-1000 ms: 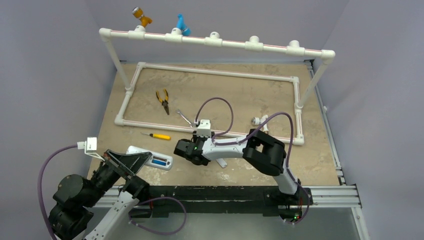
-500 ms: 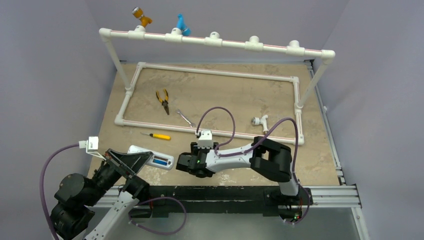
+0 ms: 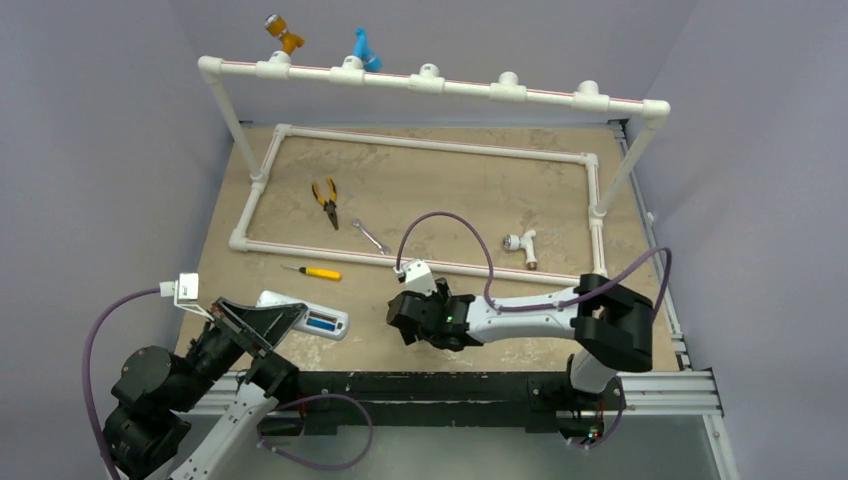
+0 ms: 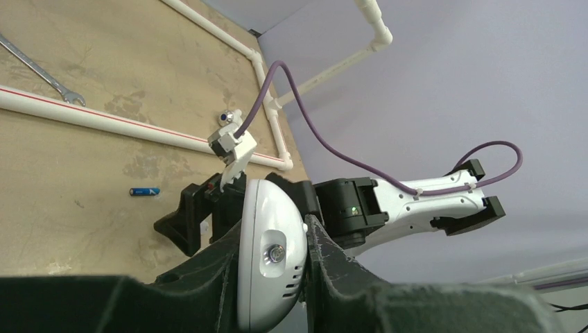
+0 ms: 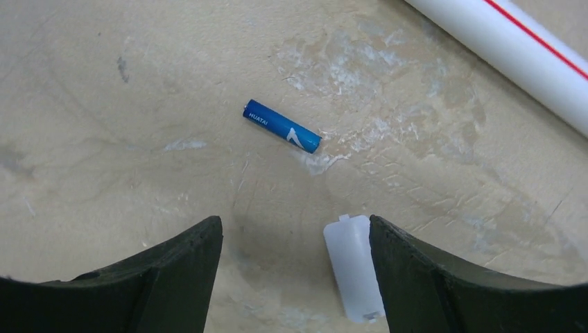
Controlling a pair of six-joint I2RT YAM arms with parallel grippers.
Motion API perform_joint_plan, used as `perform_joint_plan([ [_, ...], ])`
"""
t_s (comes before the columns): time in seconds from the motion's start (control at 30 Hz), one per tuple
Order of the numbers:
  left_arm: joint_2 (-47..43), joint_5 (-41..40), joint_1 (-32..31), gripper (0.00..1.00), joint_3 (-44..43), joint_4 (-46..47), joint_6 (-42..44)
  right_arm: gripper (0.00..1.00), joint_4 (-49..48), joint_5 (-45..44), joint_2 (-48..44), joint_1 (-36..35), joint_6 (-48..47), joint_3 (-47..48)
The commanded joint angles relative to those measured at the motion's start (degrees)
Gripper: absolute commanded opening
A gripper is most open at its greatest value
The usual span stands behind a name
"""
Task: Load the batteries into the remote control
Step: Move the battery to the center of the board, then pick up the battery from the center of the board.
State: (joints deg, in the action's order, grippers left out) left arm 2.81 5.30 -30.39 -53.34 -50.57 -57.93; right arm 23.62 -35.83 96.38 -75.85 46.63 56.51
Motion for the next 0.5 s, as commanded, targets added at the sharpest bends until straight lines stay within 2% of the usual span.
perform_joint_plan([
  [0.0,-1.1,0.8,0.3,0.0,1.4,3.1,-1.1,0.75,-14.6,16.7,-6.7,5.3,-29.7,-4.5],
  [0.13,-1.3,0.8,0.3,0.0,1.6,3.2,-1.2,0.75,-22.7,31.1,-9.8,9.8,-42.3,-8.0],
  [0.23,-1.4,0.4,0.3,0.0,1.3,2.6,-0.8,0.75,-28.1,38.2,-11.1,10.7,-42.3,-10.2],
  [0.27,-1.4,0.4,0.3,0.0,1.2,2.4,-0.7,0.74,-27.8,39.6,-10.6,11.5,-51.7,-9.8],
  [0.3,-1.4,0.4,0.3,0.0,1.0,2.3,-0.6,0.73,-26.6,42.2,-9.8,12.7,-57.1,-8.7],
  [0.37,-1.5,0.2,0.3,0.0,0.9,1.9,-0.6,0.72,-24.7,48.5,-7.7,15.7,-60.6,-6.7],
  [0.47,-1.7,0.0,0.3,0.0,1.0,1.6,-0.6,0.69,-24.8,53.2,-5.1,18.5,-64.0,-5.6],
])
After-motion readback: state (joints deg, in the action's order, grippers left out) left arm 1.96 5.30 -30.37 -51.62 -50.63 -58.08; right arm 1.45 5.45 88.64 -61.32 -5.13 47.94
